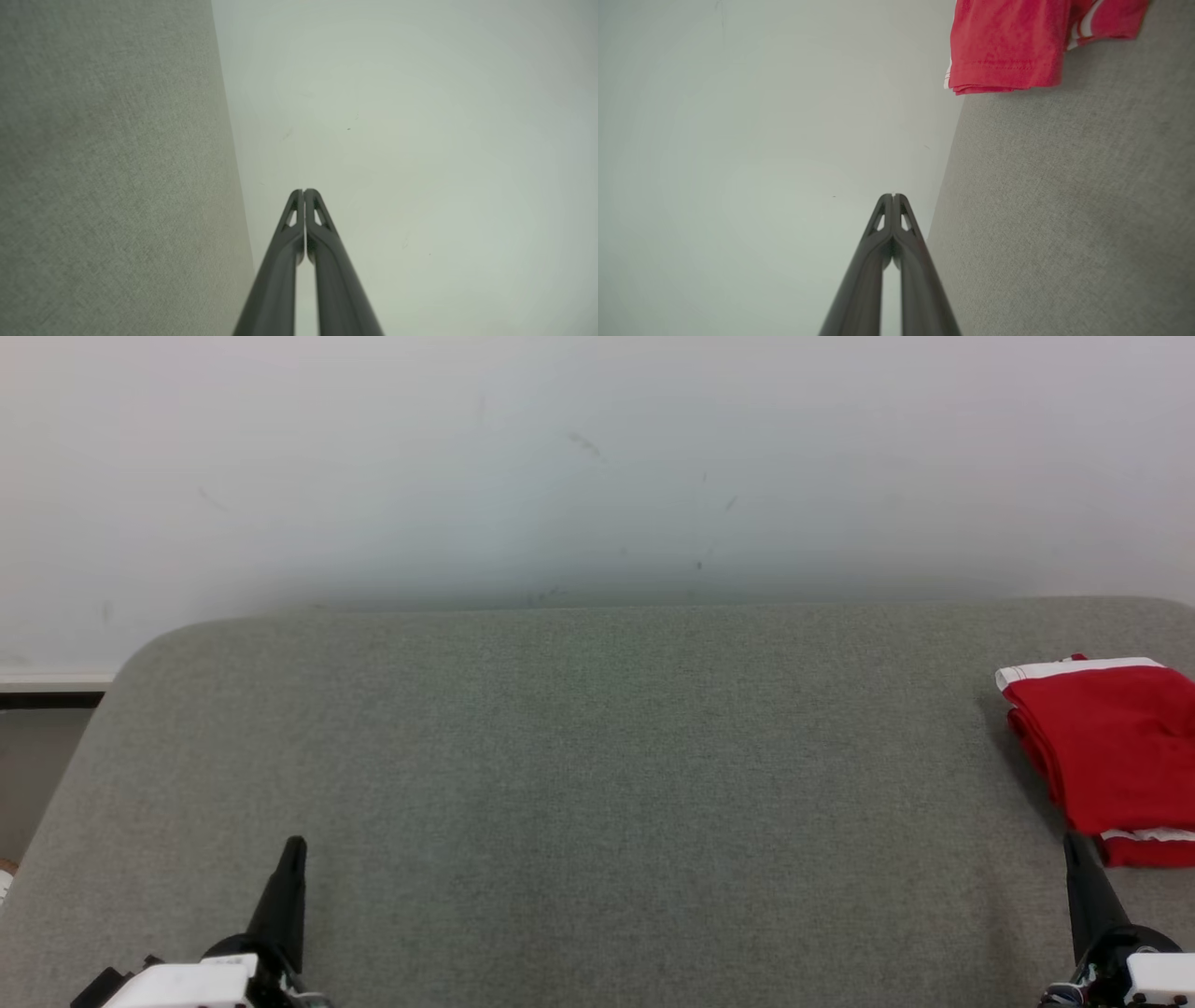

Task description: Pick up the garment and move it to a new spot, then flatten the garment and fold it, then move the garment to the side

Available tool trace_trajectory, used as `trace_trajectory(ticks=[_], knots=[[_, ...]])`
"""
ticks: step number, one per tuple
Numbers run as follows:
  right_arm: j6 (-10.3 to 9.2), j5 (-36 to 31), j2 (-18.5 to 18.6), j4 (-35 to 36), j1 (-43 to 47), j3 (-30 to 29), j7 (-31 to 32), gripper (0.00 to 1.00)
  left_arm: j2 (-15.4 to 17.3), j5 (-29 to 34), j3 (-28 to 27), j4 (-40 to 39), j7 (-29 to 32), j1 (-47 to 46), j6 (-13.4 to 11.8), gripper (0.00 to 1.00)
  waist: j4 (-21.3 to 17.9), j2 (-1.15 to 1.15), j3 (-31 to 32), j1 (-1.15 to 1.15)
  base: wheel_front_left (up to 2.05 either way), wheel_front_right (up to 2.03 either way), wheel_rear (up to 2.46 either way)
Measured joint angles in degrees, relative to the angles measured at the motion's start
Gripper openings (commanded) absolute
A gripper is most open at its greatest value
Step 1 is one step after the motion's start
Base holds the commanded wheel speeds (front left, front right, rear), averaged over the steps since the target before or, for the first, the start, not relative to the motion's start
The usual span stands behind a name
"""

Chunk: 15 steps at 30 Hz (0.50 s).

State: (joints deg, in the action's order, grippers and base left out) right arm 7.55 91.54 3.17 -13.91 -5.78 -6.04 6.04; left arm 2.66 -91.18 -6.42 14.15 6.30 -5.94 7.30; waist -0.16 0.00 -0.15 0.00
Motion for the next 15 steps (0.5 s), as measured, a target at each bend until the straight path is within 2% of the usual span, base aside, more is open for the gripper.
trace_trajectory(ticks=[15], knots=[[0.0, 1.04, -0.11, -0.02, -0.05, -0.21, 0.43, 0.0, 0.02, -0.79, -0.07, 0.0, 0.23, -0.1, 0.0, 0.0, 0.16, 0.0, -0.02, 0.0, 0.0, 0.0, 0.0]])
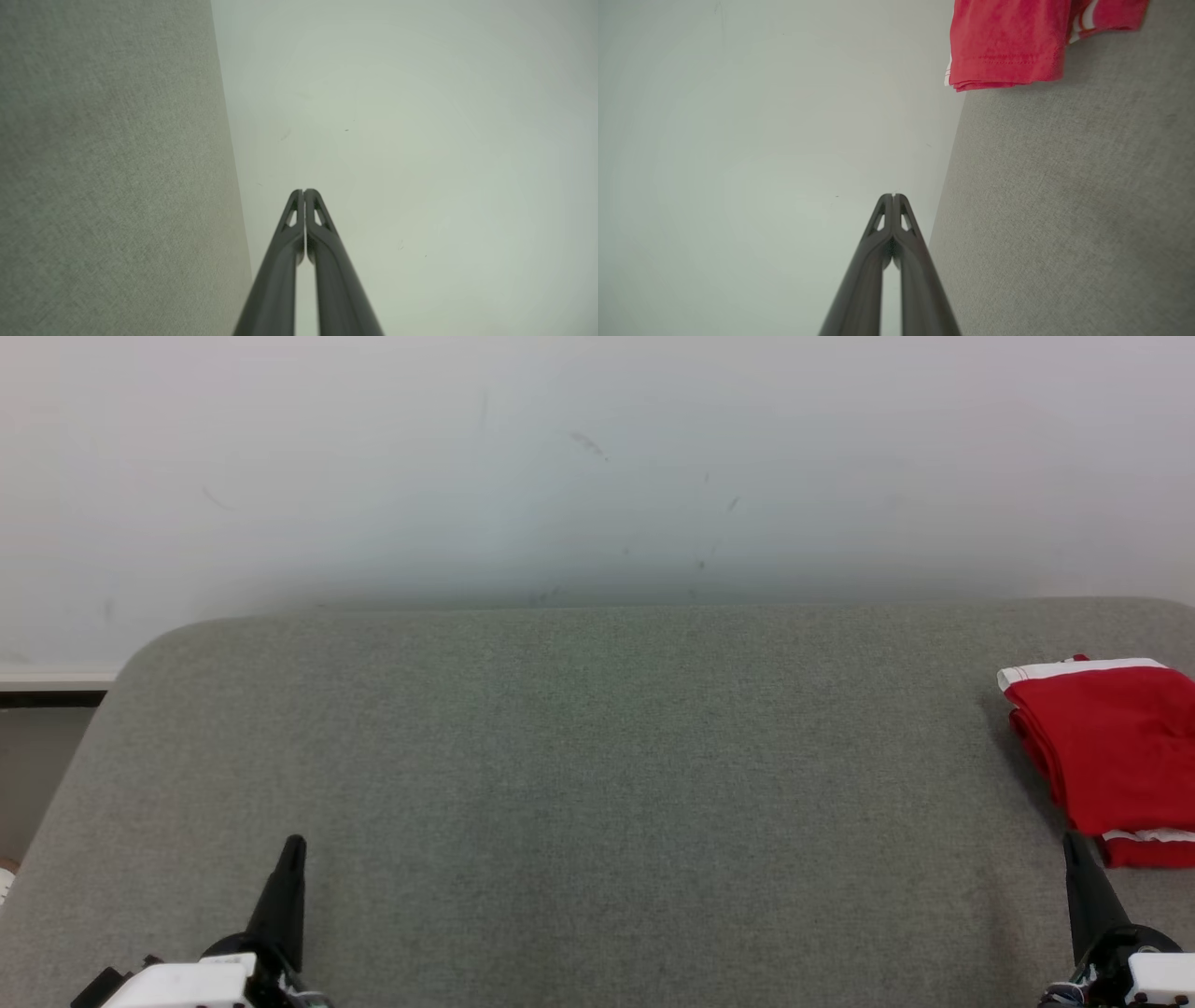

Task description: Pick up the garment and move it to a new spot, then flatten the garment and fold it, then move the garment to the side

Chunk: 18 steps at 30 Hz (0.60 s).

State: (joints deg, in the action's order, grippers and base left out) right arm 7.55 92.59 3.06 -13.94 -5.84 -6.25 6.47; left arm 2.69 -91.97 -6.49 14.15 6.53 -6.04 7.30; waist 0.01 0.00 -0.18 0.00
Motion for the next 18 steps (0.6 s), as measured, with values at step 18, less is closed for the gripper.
trace_trajectory(ticks=[18], knots=[[0.0, -0.01, -0.04, -0.01, -0.01, -0.07, 0.01, 0.0, 0.0, 0.0, 0.0, 0.0, 0.0, -0.01, 0.01, 0.0, 0.0, 0.0, 0.0, 0.0, 0.0, 0.0, 0.0]])
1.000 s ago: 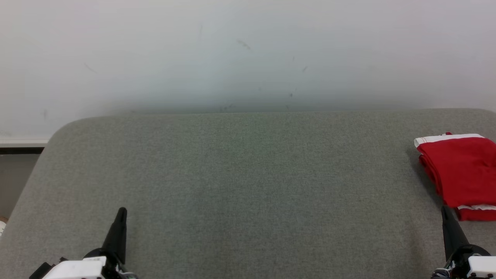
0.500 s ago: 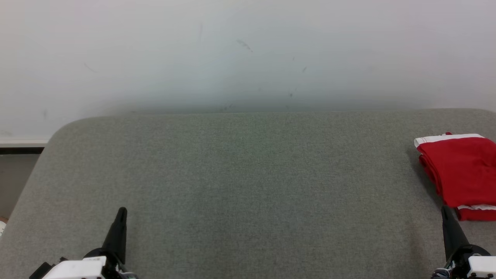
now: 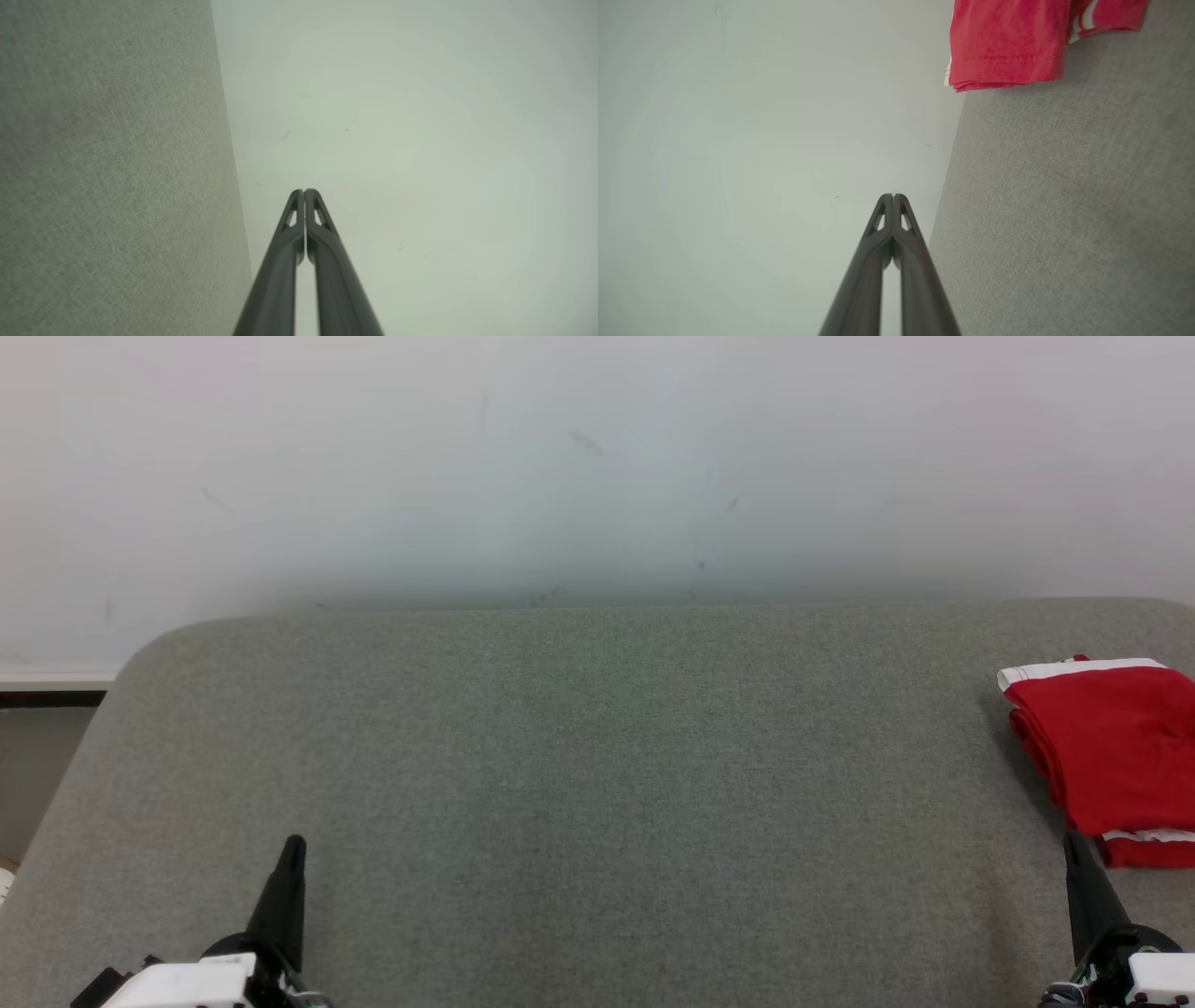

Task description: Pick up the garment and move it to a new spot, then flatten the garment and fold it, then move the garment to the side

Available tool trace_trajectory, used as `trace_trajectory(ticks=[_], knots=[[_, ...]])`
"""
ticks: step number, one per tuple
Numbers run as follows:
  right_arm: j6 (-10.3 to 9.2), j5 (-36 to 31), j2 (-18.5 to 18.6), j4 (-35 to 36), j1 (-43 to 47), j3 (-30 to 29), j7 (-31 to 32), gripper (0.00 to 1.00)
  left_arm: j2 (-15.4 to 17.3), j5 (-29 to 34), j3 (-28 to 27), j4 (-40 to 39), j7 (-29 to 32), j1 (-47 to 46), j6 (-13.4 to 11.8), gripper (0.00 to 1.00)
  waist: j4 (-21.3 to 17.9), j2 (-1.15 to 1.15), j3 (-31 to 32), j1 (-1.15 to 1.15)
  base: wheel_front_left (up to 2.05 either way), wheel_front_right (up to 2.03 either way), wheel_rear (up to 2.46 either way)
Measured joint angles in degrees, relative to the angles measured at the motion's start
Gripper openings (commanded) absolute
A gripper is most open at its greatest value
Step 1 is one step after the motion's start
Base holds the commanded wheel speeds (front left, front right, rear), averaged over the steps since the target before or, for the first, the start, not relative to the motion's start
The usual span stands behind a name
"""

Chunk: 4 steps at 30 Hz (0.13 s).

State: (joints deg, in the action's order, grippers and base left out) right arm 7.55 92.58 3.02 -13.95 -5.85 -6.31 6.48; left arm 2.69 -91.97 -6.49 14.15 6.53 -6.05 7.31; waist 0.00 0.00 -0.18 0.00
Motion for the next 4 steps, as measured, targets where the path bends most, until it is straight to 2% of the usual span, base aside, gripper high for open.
trace_trajectory(ticks=[4], knots=[[0.0, 0.0, -0.01, 0.0, 0.0, -0.01, 0.0, 0.0, 0.0, 0.0, 0.0, 0.0, 0.0, 0.0, 0.0, 0.0, 0.0, 0.0, 0.0, 0.0, 0.0, 0.0, 0.0]])
